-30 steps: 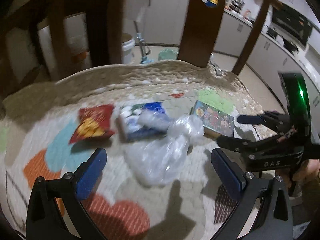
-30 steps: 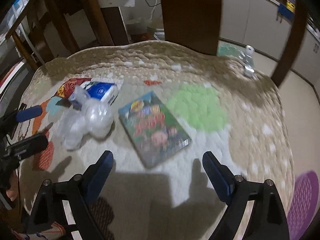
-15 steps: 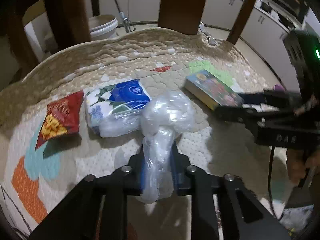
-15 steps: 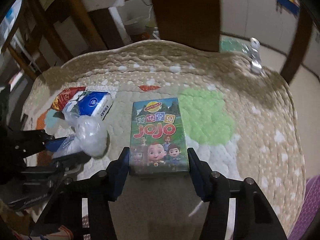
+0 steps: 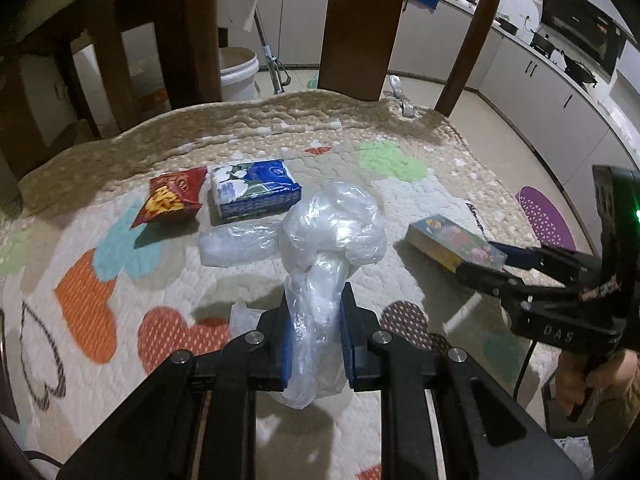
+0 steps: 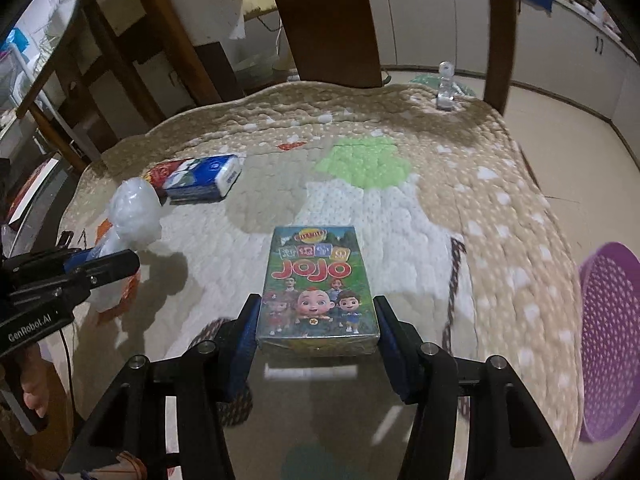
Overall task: Collect trash
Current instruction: 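Grasp the clear plastic bag with the left tool while the right grasps the JOJO box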
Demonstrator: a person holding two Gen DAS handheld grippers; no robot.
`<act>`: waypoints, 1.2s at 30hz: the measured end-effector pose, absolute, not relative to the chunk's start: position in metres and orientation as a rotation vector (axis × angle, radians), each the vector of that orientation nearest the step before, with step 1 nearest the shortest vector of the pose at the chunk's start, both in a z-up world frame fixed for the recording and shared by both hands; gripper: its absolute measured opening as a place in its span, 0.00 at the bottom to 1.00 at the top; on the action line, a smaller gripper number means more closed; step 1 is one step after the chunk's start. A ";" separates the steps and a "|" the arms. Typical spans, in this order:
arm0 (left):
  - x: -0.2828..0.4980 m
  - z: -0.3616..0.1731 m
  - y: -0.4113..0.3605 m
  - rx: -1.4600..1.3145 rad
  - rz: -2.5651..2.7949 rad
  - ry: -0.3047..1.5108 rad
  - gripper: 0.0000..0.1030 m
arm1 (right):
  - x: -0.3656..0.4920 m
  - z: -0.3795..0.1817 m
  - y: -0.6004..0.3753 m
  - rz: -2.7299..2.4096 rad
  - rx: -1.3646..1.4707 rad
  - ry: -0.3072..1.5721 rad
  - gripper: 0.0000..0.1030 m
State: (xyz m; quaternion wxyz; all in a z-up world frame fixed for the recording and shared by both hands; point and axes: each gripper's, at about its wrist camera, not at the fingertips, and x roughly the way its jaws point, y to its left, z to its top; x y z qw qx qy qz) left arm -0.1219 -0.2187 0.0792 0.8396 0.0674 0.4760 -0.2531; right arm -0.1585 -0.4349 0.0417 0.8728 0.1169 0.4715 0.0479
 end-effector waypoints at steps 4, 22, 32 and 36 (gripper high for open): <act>-0.138 0.086 -0.216 0.155 -0.517 0.990 0.18 | -0.182 0.048 -0.427 0.087 0.244 0.966 0.57; -0.179 0.075 -0.203 0.177 -0.474 1.034 0.18 | -0.201 0.018 -0.403 0.053 0.223 1.060 0.64; -0.185 0.083 -0.222 0.248 -0.468 1.021 0.18 | -0.215 0.031 -0.409 0.036 0.232 1.005 0.58; -0.188 0.086 -0.240 0.288 -0.482 1.016 0.18 | -0.228 0.042 -0.434 0.004 0.274 0.965 0.58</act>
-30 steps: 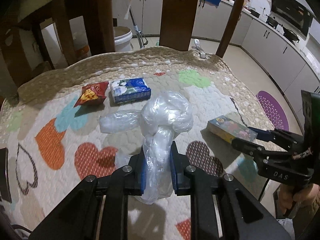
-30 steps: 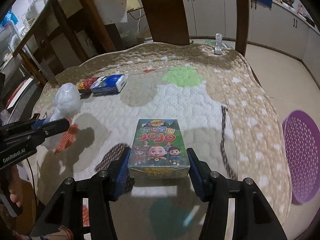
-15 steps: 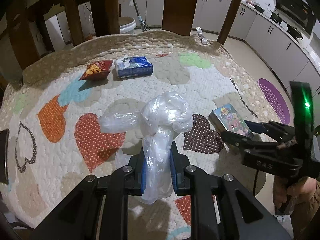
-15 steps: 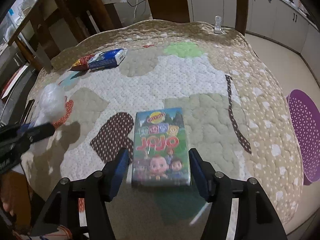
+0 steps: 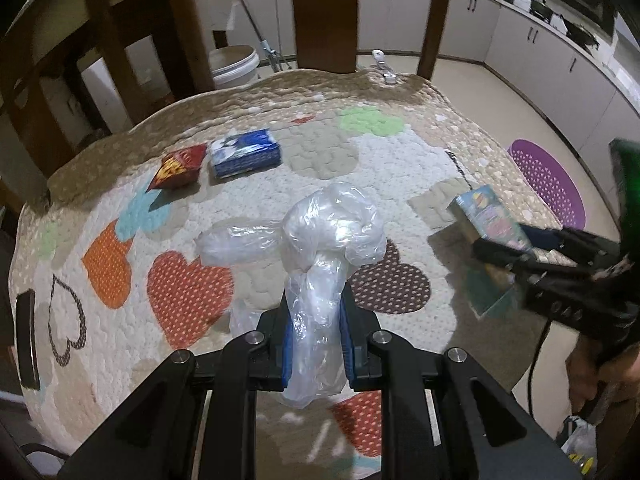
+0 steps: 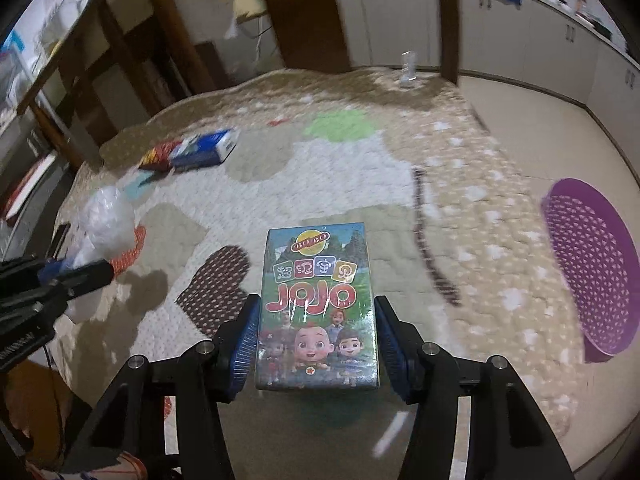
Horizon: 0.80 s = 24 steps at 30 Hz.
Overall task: Collect trash
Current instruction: 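Grasp the clear plastic bag with the left tool while the right grasps the JOJO box, then carry the plastic bag and JOJO box to the purple basket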
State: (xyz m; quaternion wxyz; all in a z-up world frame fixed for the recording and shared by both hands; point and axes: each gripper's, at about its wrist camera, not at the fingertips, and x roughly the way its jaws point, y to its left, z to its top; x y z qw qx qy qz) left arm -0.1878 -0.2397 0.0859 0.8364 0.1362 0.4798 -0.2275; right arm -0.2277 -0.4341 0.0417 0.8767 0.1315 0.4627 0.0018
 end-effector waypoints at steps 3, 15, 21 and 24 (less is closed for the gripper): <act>-0.189 0.088 -0.255 0.314 -0.496 1.011 0.18 | -0.237 0.051 -0.456 -0.029 0.309 0.931 0.58; -0.199 0.091 -0.342 0.440 -0.592 0.981 0.18 | -0.268 0.065 -0.552 -0.161 0.436 0.858 0.58; -0.204 0.089 -0.390 0.498 -0.646 0.965 0.18 | -0.285 0.057 -0.604 -0.230 0.507 0.847 0.58; -0.206 0.086 -0.416 0.520 -0.677 0.967 0.18 | -0.293 0.053 -0.625 -0.260 0.529 0.840 0.58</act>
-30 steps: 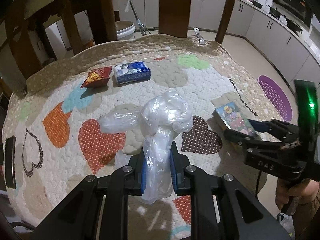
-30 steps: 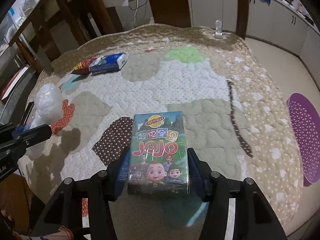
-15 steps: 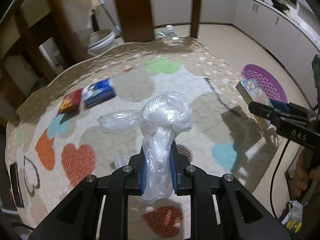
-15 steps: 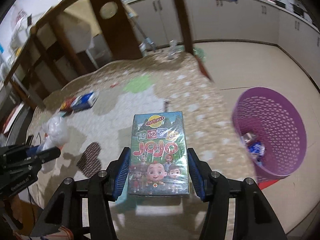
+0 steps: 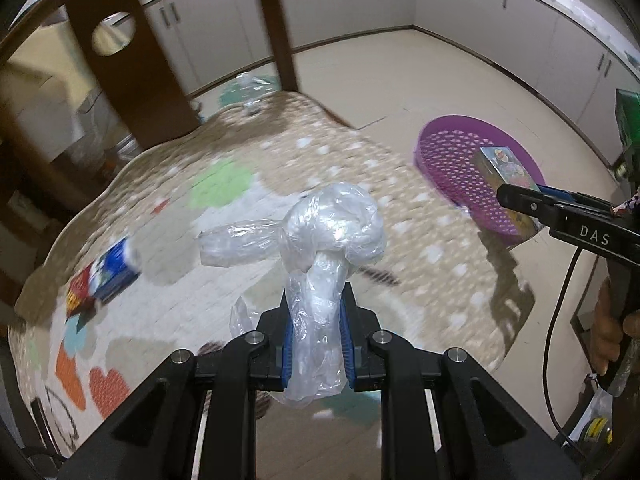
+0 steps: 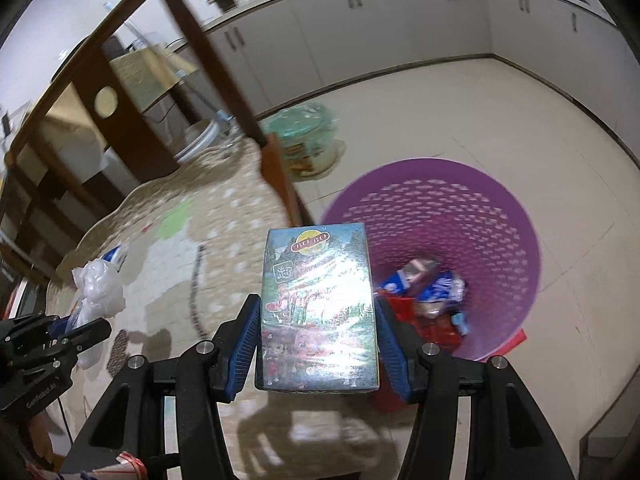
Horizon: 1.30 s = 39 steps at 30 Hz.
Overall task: Collect trash
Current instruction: 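Carry the plastic bag and JOJO box to the purple basket, then open both tools over the basket to drop the items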
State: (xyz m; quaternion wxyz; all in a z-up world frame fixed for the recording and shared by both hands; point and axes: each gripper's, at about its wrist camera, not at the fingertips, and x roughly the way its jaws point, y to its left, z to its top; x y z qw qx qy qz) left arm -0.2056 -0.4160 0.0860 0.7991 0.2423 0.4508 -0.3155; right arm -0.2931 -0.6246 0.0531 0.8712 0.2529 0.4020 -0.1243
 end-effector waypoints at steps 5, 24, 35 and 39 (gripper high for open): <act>-0.204 0.084 -0.465 0.517 -0.752 0.994 0.18 | -0.307 0.048 -0.657 -0.308 0.566 0.828 0.58; -0.185 0.098 -0.564 0.340 -0.960 1.010 0.67 | -0.318 0.032 -0.715 -0.429 0.620 0.796 0.63; -0.197 0.092 -0.500 0.338 -0.892 1.022 0.67 | -0.317 0.043 -0.686 -0.418 0.582 0.790 0.67; -0.189 0.090 -0.460 0.304 -0.835 1.036 0.67 | -0.312 0.050 -0.665 -0.395 0.558 0.792 0.70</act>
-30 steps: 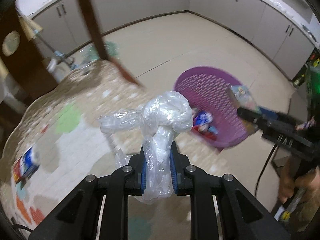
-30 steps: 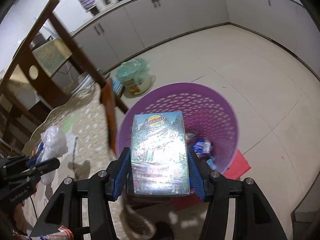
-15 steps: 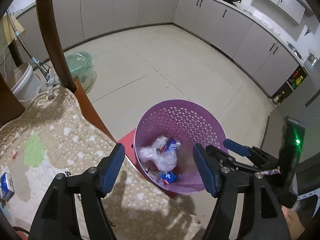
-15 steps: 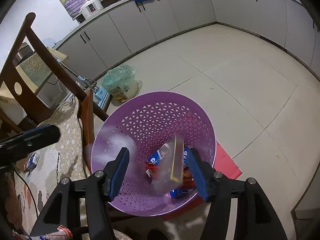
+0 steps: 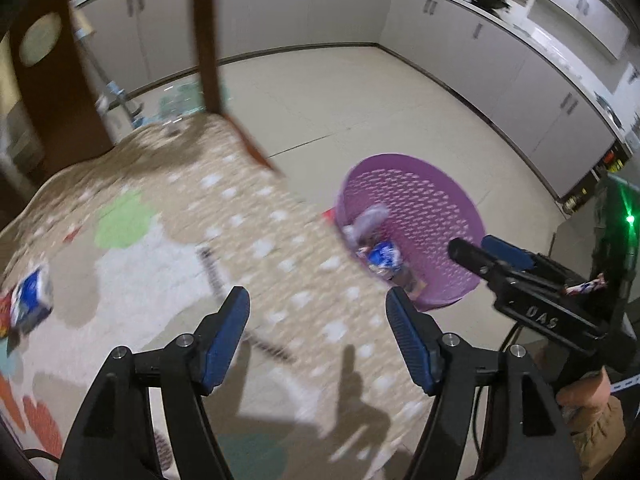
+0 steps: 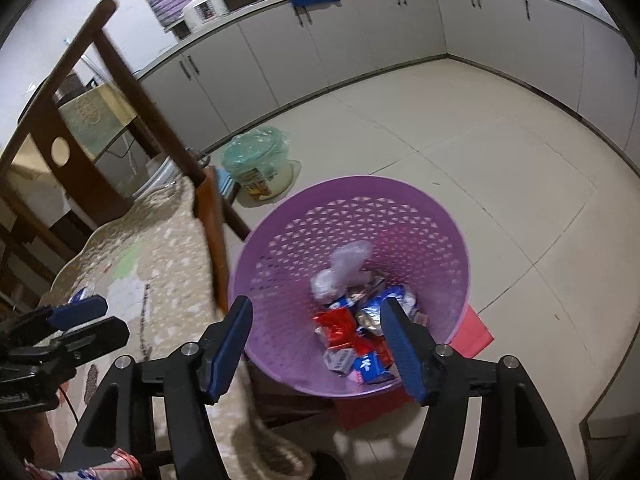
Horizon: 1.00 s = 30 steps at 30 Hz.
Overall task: Collect trash
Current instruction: 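Open both tools over the basket to drop the items, then bring both tools back to the snack packs on the mat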
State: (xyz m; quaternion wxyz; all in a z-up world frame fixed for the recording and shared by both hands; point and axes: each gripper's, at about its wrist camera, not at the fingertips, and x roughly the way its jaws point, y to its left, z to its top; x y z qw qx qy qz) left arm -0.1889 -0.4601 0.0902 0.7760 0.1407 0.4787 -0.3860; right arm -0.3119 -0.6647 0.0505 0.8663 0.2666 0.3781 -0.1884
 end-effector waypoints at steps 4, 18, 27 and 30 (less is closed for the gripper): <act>-0.175 0.090 -0.415 0.270 -0.760 1.036 0.67 | -0.301 0.056 -0.637 -0.356 0.524 0.808 0.70; -0.090 0.081 -0.197 0.075 -0.373 1.011 0.70 | -0.251 0.066 -0.528 -0.204 0.382 0.878 0.73; -0.015 0.056 -0.126 -0.098 -0.266 1.042 0.74 | -0.206 0.061 -0.461 -0.084 0.338 0.930 0.74; 0.007 0.044 -0.127 -0.115 -0.282 1.063 0.74 | -0.188 0.059 -0.435 -0.029 0.318 0.941 0.75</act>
